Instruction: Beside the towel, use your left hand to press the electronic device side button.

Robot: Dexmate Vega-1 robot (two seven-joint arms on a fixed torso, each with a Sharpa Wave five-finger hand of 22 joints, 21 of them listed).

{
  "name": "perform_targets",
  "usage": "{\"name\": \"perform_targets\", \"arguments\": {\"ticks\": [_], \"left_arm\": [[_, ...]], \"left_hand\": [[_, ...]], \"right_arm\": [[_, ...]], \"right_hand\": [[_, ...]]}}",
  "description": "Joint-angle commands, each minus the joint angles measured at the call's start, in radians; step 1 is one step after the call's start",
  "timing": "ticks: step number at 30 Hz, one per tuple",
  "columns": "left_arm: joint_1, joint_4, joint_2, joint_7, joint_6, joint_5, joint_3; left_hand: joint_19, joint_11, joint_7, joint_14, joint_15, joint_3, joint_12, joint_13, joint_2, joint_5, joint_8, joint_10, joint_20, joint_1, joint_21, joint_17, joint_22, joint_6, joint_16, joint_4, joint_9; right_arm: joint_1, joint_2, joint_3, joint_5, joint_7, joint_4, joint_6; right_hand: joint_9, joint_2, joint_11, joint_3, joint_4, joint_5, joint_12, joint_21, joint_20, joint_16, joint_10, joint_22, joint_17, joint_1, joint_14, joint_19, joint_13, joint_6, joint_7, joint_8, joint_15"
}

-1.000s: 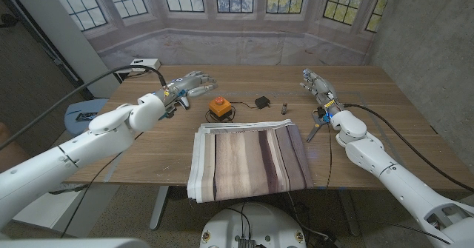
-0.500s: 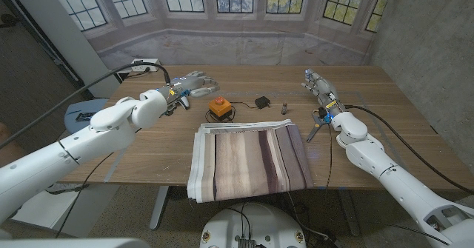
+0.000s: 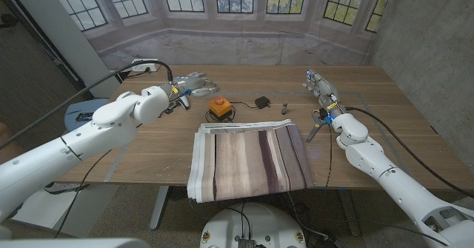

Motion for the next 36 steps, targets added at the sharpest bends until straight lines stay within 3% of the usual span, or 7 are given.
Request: {"name": "perform_targets", "arguments": {"ticks": [1, 4, 18, 36], "left_arm": [[-0.060, 0.026, -0.006, -0.107, -0.047, -0.022, 0.011], [-0.071, 0.037, -0.010, -0.124, -0.059, -0.037, 0.012], [-0.112, 0.057, -0.022, -0.174, -0.074, -0.028, 0.033], [-0.122, 0.038, -0.022, -0.207, -0.062, -0.024, 0.033]], "left_hand": [[-0.138, 0.001, -0.002, 0.016, 0.000, -0.018, 0.008, 0.000, 0.000, 0.008, 0.005, 0.026, 0.008, -0.022, 0.016, 0.006, 0.006, 0.028, 0.013, 0.021, 0.003], [-0.134, -0.002, -0.006, 0.029, 0.001, -0.041, 0.010, 0.000, 0.001, 0.011, 0.014, 0.040, 0.017, -0.027, 0.021, 0.008, 0.007, 0.061, 0.017, 0.028, 0.003], [-0.136, -0.001, -0.004, 0.040, -0.003, -0.071, 0.014, 0.000, 0.006, 0.016, 0.016, 0.066, 0.019, -0.029, 0.024, 0.009, 0.009, 0.085, 0.020, 0.031, 0.003], [-0.130, -0.019, -0.002, 0.079, -0.015, -0.122, 0.035, 0.000, 0.022, 0.020, 0.013, 0.160, 0.016, -0.028, 0.031, 0.009, 0.011, 0.113, 0.031, 0.031, 0.003]], "right_arm": [[0.002, 0.002, 0.004, 0.005, 0.005, 0.010, 0.006], [0.002, 0.004, 0.004, 0.006, 0.004, 0.012, 0.008], [0.002, 0.014, 0.005, 0.005, -0.002, 0.030, 0.022], [0.004, 0.020, 0.008, 0.008, 0.005, 0.046, 0.042]], "right_hand": [[0.005, -0.001, 0.003, 0.001, -0.004, -0.004, 0.006, 0.009, 0.002, 0.007, 0.005, 0.005, 0.002, 0.010, 0.003, 0.001, 0.005, 0.012, -0.001, 0.006, 0.006], [0.005, -0.001, 0.004, 0.001, -0.004, -0.004, 0.006, 0.009, 0.002, 0.007, 0.006, 0.005, 0.002, 0.011, 0.002, 0.001, 0.005, 0.012, -0.001, 0.006, 0.007], [0.005, 0.001, 0.006, 0.002, -0.006, -0.004, 0.006, 0.009, 0.002, 0.007, 0.004, 0.005, 0.002, 0.013, 0.002, 0.001, 0.005, 0.015, 0.002, 0.006, 0.007], [0.005, 0.001, 0.006, 0.001, -0.008, -0.005, 0.006, 0.009, 0.003, 0.008, 0.004, 0.005, 0.002, 0.014, 0.001, 0.000, 0.005, 0.015, 0.003, 0.005, 0.009]]}}
